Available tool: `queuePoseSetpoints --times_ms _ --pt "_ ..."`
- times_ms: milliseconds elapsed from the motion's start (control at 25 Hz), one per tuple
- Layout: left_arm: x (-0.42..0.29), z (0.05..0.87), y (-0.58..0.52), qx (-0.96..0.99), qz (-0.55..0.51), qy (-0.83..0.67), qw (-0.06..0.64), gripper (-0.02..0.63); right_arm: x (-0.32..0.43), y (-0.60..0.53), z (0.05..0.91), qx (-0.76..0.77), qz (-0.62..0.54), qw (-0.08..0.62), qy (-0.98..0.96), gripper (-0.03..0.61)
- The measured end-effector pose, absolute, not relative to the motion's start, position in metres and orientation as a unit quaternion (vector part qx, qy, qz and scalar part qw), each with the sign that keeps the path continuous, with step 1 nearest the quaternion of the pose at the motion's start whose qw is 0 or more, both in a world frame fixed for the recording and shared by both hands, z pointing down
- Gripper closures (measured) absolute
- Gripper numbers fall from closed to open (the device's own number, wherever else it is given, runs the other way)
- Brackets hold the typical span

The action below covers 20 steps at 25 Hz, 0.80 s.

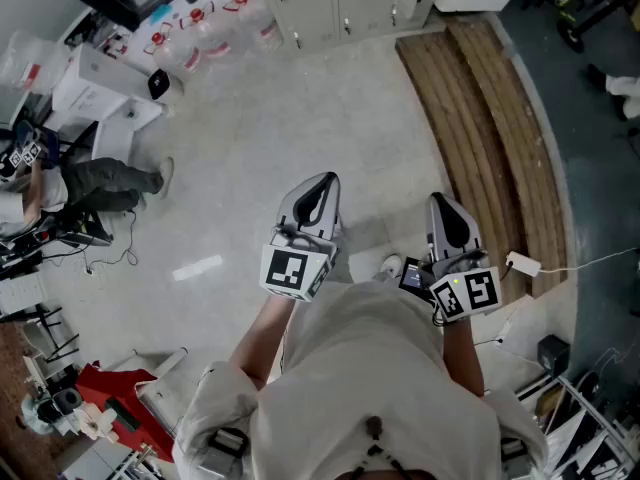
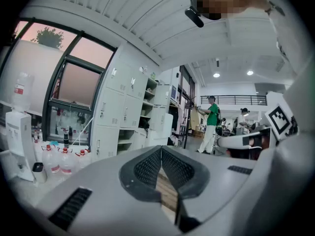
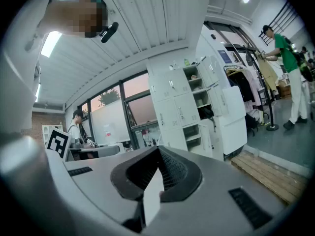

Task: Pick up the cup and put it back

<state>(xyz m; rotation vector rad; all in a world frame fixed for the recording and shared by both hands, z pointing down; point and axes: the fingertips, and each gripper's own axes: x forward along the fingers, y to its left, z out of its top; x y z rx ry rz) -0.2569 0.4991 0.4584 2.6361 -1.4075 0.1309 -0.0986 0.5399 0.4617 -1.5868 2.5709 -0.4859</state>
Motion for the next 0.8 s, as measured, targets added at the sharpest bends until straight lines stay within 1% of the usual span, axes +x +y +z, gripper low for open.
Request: queuePoseSetpoints --times_ms 200,360,600,800 --pt "-0.145 0.457 0.601 0.876 -0.026 -0.464 0.128 0.606 0.001 0.622 0.461 -0.513 -0.145 0.025 0.846 0.554" --pt "-0.086 0.465 0.661 0.888 -0.013 -0.446 0.112 0.604 0.054 0.675 0.461 -0.523 -0.139 0.049 0.840 0.554" --pt "-0.052 0.449 0.690 0.898 0.003 -0.432 0.081 0.604 0.093 0.720 0.453 -0.533 -0.139 0.077 0.831 0.554" --pt "-0.041 0.434 0.695 0.902 -0.003 -0.427 0.067 0.604 0.094 0.726 0.454 -0.532 -0.149 0.092 0.829 0.554"
